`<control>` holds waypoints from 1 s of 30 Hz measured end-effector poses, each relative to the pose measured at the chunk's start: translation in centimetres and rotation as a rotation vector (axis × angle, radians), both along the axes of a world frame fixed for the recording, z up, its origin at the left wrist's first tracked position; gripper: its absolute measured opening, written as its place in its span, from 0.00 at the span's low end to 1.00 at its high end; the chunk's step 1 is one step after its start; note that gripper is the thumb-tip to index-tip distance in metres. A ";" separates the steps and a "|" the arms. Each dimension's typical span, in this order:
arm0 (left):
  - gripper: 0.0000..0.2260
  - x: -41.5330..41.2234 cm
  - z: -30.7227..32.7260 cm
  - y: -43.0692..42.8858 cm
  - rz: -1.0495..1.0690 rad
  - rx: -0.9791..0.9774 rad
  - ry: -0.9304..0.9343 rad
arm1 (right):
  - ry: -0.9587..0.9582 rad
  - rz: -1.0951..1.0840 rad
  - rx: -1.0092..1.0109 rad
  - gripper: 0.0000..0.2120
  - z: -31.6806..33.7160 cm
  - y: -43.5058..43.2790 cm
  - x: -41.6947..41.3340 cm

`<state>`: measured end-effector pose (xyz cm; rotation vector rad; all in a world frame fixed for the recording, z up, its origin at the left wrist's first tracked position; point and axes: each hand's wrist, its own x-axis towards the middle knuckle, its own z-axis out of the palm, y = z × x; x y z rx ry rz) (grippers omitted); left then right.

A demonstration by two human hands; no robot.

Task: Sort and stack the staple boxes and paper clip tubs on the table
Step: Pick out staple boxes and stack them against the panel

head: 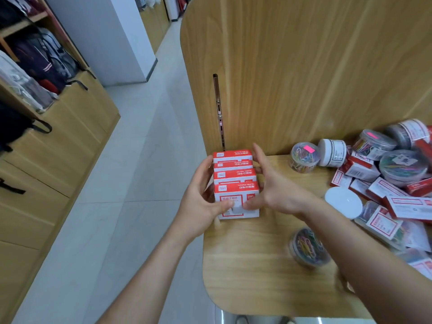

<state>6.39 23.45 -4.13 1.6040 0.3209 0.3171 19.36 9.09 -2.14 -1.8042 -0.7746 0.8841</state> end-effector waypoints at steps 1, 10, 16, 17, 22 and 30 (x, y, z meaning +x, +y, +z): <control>0.40 0.0 0.1 0.0 0.002 0.019 0.019 | 0.001 0.004 -0.018 0.64 0.0 0.0 0.1; 0.44 1.7 0.5 1.0 0.073 0.271 0.009 | -0.279 -0.089 0.116 0.60 -0.2 1.8 0.3; 0.45 2.3 -0.4 0.7 0.088 0.297 0.108 | -0.188 -0.111 0.125 0.48 -1.0 2.2 -0.4; 0.45 2.4 -0.7 0.7 0.101 0.305 0.118 | -0.116 -0.138 0.142 0.44 -1.1 2.3 -0.6; 0.42 3.1 -1.1 0.7 0.141 0.310 0.115 | 0.149 -0.298 0.352 0.32 -1.5 4.1 -2.1; 0.33 3.2 -1.3 0.8 0.091 0.108 0.112 | 0.416 -0.328 0.452 0.30 -0.9 3.8 -2.0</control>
